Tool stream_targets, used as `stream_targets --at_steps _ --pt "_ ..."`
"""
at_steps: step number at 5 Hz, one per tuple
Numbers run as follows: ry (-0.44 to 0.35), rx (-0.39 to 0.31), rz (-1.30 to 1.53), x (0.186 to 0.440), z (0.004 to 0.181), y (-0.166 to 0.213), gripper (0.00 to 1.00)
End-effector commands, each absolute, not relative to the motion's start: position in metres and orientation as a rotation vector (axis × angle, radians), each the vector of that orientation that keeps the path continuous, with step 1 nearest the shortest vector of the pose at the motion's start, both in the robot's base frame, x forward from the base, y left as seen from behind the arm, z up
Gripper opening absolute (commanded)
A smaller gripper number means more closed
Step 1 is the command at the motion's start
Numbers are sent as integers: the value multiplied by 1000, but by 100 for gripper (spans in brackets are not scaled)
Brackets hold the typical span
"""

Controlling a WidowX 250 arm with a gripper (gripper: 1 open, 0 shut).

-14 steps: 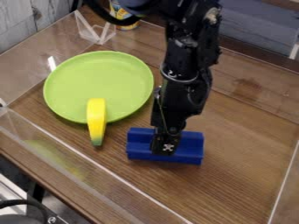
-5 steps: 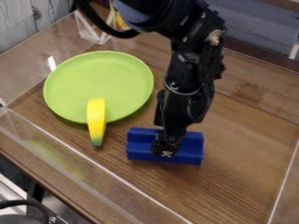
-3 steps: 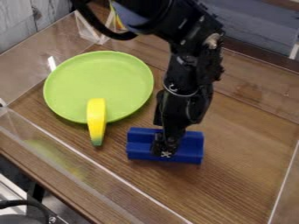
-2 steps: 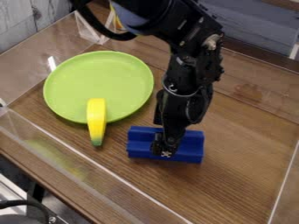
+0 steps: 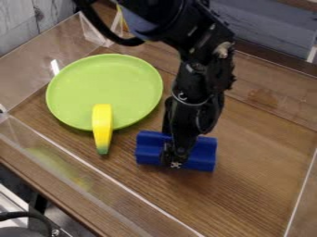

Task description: Put the blue object in the green plate

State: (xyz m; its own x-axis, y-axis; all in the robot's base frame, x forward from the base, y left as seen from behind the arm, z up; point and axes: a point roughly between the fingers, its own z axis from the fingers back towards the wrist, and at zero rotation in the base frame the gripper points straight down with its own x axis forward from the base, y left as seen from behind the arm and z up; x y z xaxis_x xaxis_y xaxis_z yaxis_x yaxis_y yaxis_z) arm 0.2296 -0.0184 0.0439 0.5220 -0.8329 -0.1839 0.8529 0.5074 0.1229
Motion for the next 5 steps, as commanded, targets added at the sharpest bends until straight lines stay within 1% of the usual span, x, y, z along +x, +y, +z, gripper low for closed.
stream_targets --at_steps 1,2,3,5 --pt "86 224 -998 234 47 -15 100" --pt "88 230 -982 234 47 -14 100" --pt "90 235 -968 234 46 -13 0" --pt "103 251 -933 231 50 -11 0"
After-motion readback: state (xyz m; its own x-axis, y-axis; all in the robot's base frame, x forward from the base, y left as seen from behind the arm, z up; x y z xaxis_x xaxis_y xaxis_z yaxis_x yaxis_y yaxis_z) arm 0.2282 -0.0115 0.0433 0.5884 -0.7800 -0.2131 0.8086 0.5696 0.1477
